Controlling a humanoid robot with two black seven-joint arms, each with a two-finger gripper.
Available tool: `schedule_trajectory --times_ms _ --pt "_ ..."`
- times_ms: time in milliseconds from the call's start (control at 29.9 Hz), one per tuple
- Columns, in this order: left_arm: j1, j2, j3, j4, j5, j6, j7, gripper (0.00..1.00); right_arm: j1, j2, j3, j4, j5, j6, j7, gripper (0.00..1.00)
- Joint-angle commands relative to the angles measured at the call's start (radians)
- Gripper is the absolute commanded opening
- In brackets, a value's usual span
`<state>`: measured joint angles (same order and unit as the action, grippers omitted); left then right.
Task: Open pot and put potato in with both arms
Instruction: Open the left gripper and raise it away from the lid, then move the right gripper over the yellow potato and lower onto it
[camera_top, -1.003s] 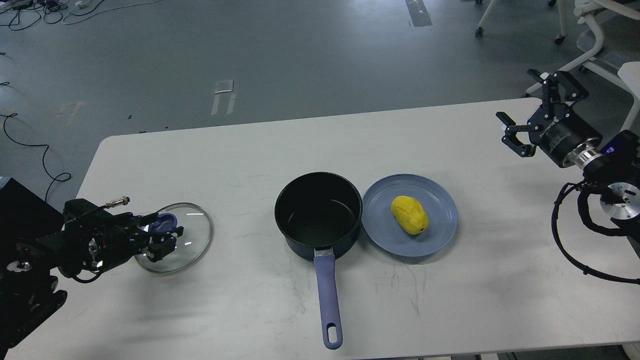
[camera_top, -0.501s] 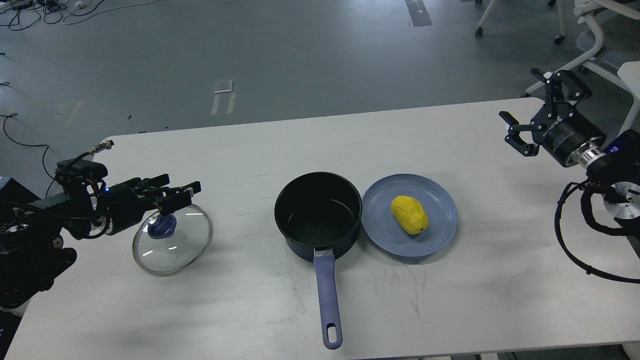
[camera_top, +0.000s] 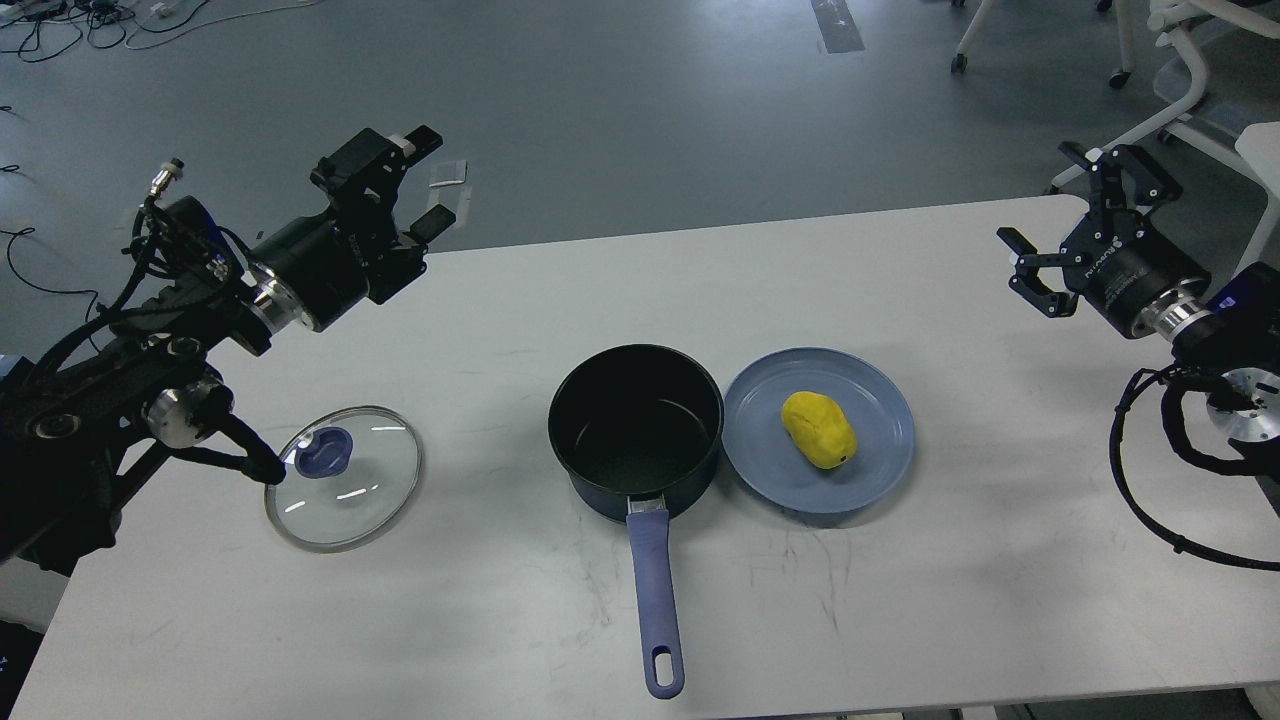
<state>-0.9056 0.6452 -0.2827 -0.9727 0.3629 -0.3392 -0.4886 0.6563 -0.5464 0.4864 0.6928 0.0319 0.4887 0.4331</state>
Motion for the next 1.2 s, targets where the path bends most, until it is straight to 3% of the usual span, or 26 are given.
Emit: schedule_trajectory --times_ms 0,33,134,267,635,902,1170 --pt "0.06 -0.054 -0.106 0.106 -0.088 -0.102 0.0 0.98 -0.003 -0.006 0.0 0.001 -0.001 0.0 0.001 1.0" --pt "0.077 -0.07 -0.145 0.145 -0.1 -0.148 0.0 0.98 -0.004 -0.012 0.0 0.004 -0.003 0.0 0.001 1.0" --pt "0.112 -0.096 -0.197 0.206 -0.116 -0.15 0.025 0.98 -0.006 -0.017 -0.002 0.02 -0.007 0.0 0.0 1.0" --pt "0.116 -0.098 -0.199 0.212 -0.114 -0.15 0.028 0.98 -0.004 -0.038 -0.002 0.04 -0.07 0.0 0.0 1.0" --pt "0.114 -0.101 -0.2 0.212 -0.114 -0.15 0.028 0.98 0.161 -0.296 -0.077 0.342 -0.524 0.0 -0.002 1.0" --pt "0.113 -0.093 -0.202 0.203 -0.111 -0.15 0.028 0.98 0.482 -0.308 -0.44 0.479 -0.845 0.0 -0.004 1.0" --pt "0.097 -0.096 -0.202 0.196 -0.099 -0.15 0.03 0.98 0.756 -0.135 -0.823 0.479 -1.059 0.0 -0.007 1.0"
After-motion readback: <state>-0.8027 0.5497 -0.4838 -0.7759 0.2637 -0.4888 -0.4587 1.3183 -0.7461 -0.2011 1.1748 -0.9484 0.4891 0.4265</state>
